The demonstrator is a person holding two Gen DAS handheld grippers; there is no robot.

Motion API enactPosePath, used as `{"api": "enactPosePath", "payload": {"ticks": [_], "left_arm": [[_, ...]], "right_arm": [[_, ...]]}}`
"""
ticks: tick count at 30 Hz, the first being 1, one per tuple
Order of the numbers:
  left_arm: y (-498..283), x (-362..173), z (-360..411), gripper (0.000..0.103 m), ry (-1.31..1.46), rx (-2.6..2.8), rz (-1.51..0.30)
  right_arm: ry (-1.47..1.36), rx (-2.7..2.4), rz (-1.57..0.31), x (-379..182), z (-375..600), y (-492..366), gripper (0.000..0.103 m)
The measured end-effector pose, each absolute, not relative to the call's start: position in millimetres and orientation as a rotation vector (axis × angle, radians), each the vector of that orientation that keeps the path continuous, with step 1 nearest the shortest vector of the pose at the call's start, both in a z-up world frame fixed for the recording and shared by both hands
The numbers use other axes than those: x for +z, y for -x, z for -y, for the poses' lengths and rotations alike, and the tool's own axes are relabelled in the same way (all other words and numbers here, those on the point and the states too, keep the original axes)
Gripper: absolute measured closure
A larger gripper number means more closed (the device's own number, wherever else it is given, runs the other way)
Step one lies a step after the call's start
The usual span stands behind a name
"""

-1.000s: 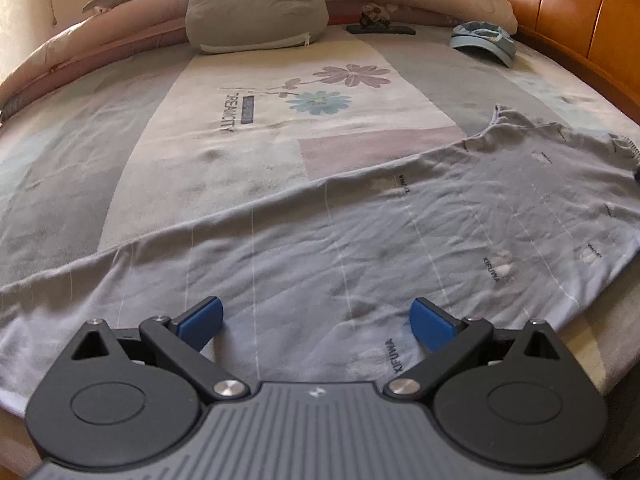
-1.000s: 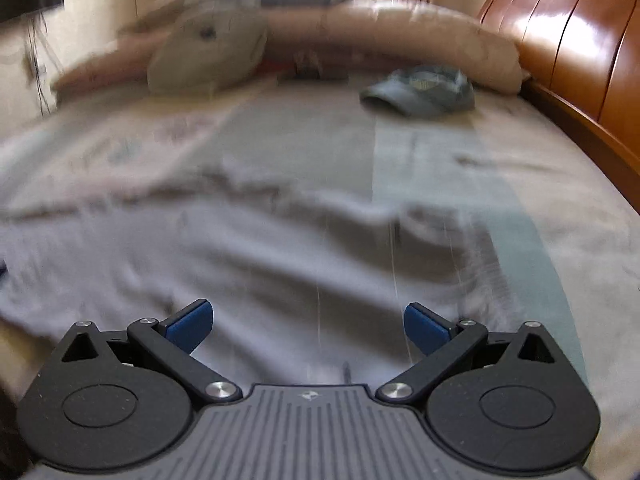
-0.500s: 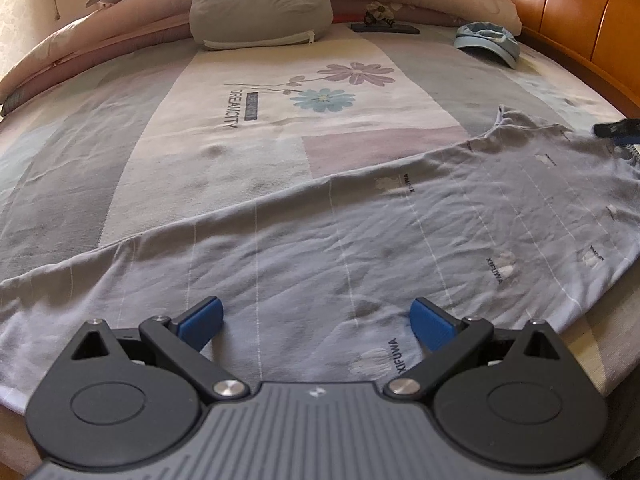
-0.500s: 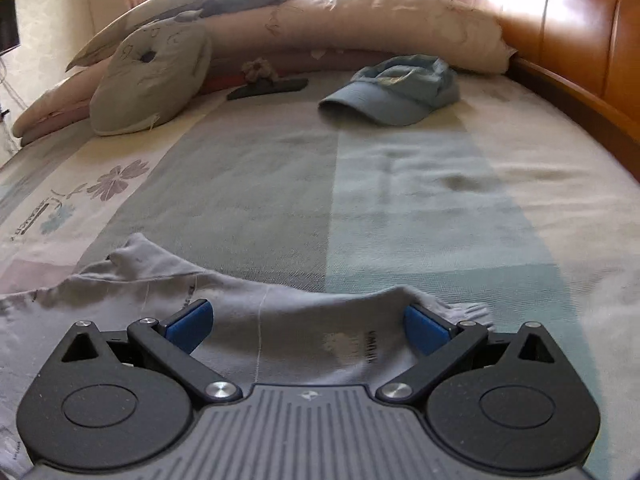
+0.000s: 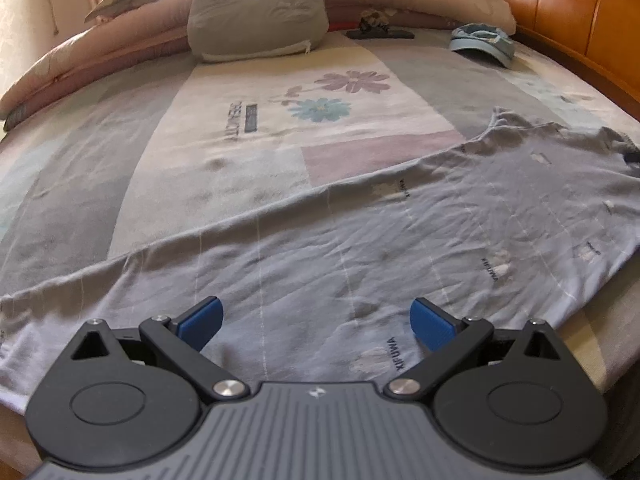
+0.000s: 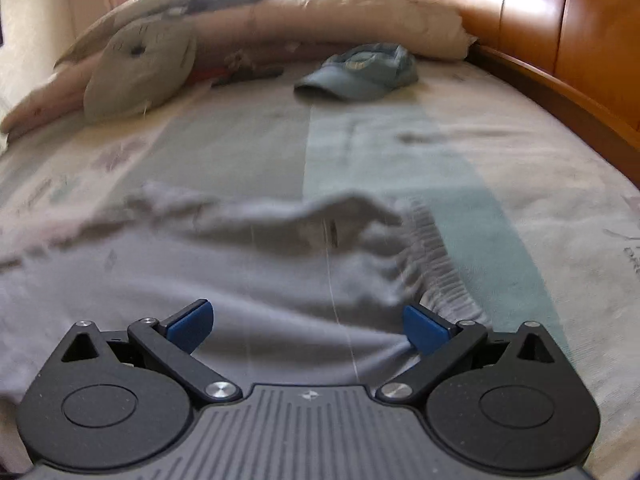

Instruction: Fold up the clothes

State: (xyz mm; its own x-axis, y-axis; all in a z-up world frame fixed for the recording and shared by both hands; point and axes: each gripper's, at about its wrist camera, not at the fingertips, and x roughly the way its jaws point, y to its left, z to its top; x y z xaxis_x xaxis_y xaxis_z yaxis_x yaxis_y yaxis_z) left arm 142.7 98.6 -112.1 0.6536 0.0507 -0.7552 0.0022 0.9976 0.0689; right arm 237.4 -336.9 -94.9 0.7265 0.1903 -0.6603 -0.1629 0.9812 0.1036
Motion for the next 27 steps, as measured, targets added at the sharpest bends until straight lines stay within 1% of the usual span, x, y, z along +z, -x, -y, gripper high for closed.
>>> {"api": "enactPosePath", "payload": {"ticks": [2, 5, 10, 12, 21, 27], "left_arm": [[-142.5, -109.9, -95.2, 0.003, -0.077, 0.023, -0.852], [-142.5, -108.5, -90.2, 0.003, -0.095, 0.019, -0.846], [-139.8, -109.3, -90.3, 0.003, -0.091, 0.025, -0.857], [-138.4, -108.8, -91.9, 0.003, -0.084, 0.032, -0.859], [-141.9, -102.6, -85.0, 0.003, -0.09, 0.01, -0.831], [-143.4, -107.8, -75.2, 0.003, -0.102, -0.021, -0.848]], "right_arm": [[-0.023, 0.248, -0.698, -86.7, 321.9, -242.3, 0.0], [0.002, 0.305, -0.695, -86.2, 298.6, -260.1, 0.0], [-0.05, 0.34, -0.75, -113.4, 286.2, -307.8, 0.0], [-0.031, 0.328, -0.712, -119.6, 286.7, -318.5, 0.0], [-0.051, 0.353, -0.728, -89.0, 295.5, -269.3, 0.0], [-0.061, 0.404, -0.792, -105.1, 307.8, -226.7, 0.0]]}}
